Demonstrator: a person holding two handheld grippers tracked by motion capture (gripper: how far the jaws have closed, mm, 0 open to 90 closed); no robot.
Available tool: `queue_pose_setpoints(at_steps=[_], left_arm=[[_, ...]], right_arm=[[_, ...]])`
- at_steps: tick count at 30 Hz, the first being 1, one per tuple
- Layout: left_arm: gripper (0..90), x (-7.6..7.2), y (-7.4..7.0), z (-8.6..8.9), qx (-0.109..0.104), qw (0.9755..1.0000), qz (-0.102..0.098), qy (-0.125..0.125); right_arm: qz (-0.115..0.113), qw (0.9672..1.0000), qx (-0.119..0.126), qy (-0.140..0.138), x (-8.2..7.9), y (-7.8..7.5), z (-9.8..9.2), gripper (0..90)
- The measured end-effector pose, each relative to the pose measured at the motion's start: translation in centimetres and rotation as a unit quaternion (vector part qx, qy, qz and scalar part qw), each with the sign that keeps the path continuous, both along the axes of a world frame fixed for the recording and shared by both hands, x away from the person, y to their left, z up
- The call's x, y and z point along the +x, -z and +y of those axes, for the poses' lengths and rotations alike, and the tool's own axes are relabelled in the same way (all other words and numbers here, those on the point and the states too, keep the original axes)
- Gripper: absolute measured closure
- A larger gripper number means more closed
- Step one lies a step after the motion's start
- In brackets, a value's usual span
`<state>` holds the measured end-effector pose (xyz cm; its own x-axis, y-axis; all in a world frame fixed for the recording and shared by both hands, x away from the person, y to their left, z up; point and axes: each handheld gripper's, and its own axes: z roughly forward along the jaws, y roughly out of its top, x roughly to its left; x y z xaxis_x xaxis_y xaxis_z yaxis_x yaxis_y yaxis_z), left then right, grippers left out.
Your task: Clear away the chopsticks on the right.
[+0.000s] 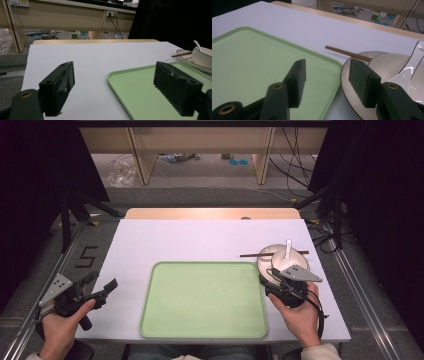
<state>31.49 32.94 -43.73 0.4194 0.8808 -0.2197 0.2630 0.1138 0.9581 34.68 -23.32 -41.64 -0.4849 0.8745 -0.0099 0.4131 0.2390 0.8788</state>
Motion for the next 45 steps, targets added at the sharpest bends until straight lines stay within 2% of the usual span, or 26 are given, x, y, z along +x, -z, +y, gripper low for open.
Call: queue_pose_setpoints(at_steps=[2, 5, 7, 8, 9, 11, 12, 14, 18, 19, 21, 22, 25, 28, 31, 32, 33, 34, 35, 39, 40, 41, 42, 43, 44, 45], left_arm=[[17.2, 0.0, 0.0, 0.0, 0.001, 1.0000, 0.000, 0.000], [17.7, 0.0, 0.1, 0.0, -0.002, 1.0000, 0.004, 0.001], [18.0, 0.0, 0.1, 0.1, -0.002, 1.0000, 0.003, 0.001], [18.1, 0.0, 0.1, 0.1, -0.002, 1.0000, 0.002, 0.002], [18.2, 0.0, 0.1, 0.1, -0.002, 1.0000, 0.002, 0.002], [18.4, 0.0, 0.1, 0.0, -0.003, 1.0000, 0.004, 0.001], [18.4, 0.0, 0.1, 0.0, -0.003, 1.0000, 0.005, 0.001], [18.4, 0.0, 0.1, 0.0, -0.003, 1.0000, 0.003, 0.002], [18.5, 0.0, 0.1, 0.0, -0.004, 1.0000, 0.004, 0.001], [18.5, 0.0, 0.1, 0.0, -0.003, 1.0000, 0.004, 0.001], [18.6, 0.0, 0.1, 0.1, -0.003, 1.0000, 0.005, 0.001], [18.6, 0.0, 0.1, 0.1, -0.003, 1.0000, 0.005, 0.001], [18.7, 0.0, 0.1, 0.0, -0.004, 1.0000, 0.005, 0.001], [18.8, 0.0, 0.1, 0.0, -0.004, 1.0000, 0.005, 0.001], [18.9, 0.0, 0.1, 0.0, -0.004, 1.0000, 0.005, 0.001], [18.9, 0.0, 0.1, 0.0, -0.004, 1.0000, 0.005, 0.001], [18.9, 0.0, 0.1, 0.0, -0.004, 1.0000, 0.005, 0.001], [18.9, 0.0, 0.1, 0.0, -0.004, 1.0000, 0.005, 0.001], [18.9, 0.0, 0.1, 0.0, -0.004, 1.0000, 0.006, 0.000], [19.0, 0.1, 0.1, 0.2, 0.000, 1.0000, 0.003, 0.005], [19.0, 0.1, 0.1, 0.1, -0.002, 1.0000, 0.004, 0.004], [19.0, 0.1, 0.1, 0.2, -0.001, 1.0000, 0.003, 0.004], [19.0, 0.1, 0.1, 0.2, -0.001, 1.0000, 0.004, 0.004], [19.0, 0.1, 0.1, 0.2, -0.001, 1.0000, 0.004, 0.004], [19.0, 0.1, 0.1, 0.2, 0.000, 1.0000, 0.004, 0.004], [19.0, 0.1, 0.1, 0.2, -0.001, 1.0000, 0.004, 0.004]], right_arm=[[0.001, 1.0000, -0.003, -0.002, 0.0, -0.1, -0.1, 51.7], [0.005, 0.9999, -0.013, 0.001, 0.5, -0.3, -0.1, 60.7], [0.024, 0.9995, -0.019, 0.005, 0.8, -0.4, 0.0, 69.4], [0.020, 0.9995, -0.022, 0.007, 1.2, -0.4, 0.0, 73.7], [0.029, 0.9994, -0.019, 0.010, 1.4, -0.5, 0.1, 78.3], [0.040, 0.9990, -0.017, 0.011, 1.8, -0.5, 0.1, 80.6], [0.053, 0.9980, -0.032, 0.013, 2.5, -0.6, 0.3, 86.5], [0.065, 0.9970, -0.039, 0.015, 3.1, -0.7, 0.5, 90.0], [0.099, 0.9937, -0.047, 0.024, 4.3, -1.0, 0.8, 90.0], [0.127, 0.9905, -0.035, 0.038, 4.5, -1.2, 1.1, 90.0], [0.156, 0.9862, -0.033, 0.046, 5.5, -1.2, 1.3, 90.0], [0.168, 0.9837, -0.028, 0.057, 6.1, -1.1, 1.5, 90.0], [0.190, 0.9787, -0.040, 0.066, 7.4, -0.7, 1.7, 90.0], [0.198, 0.9755, -0.055, 0.078, 8.8, -0.6, 1.9, 90.0], [0.192, 0.9752, -0.066, 0.087, 10.6, -0.5, 1.9, 90.0], [0.192, 0.9752, -0.066, 0.087, 10.6, -0.5, 1.9, 90.0], [0.207, 0.9718, -0.065, 0.092, 11.5, -0.7, 2.0, 90.0], [0.207, 0.9718, -0.065, 0.092, 11.5, -0.7, 2.0, 90.0], [0.217, 0.9692, -0.057, 0.102, 12.5, -0.6, 2.2, 90.0], [0.222, 0.9669, -0.071, 0.104, 13.8, -0.2, 2.2, 90.0], [0.226, 0.9653, -0.073, 0.110, 14.2, -0.1, 2.5, 90.0], [0.224, 0.9654, -0.075, 0.111, 14.6, 0.0, 2.6, 90.0], [0.217, 0.9672, -0.082, 0.102, 15.0, 0.1, 2.4, 90.0], [0.235, 0.9619, -0.072, 0.120, 15.1, 0.0, 2.8, 90.0], [0.226, 0.9640, -0.075, 0.118, 15.5, 0.2, 2.9, 90.0], [0.228, 0.9634, -0.077, 0.118, 15.7, 0.2, 2.9, 90.0]])
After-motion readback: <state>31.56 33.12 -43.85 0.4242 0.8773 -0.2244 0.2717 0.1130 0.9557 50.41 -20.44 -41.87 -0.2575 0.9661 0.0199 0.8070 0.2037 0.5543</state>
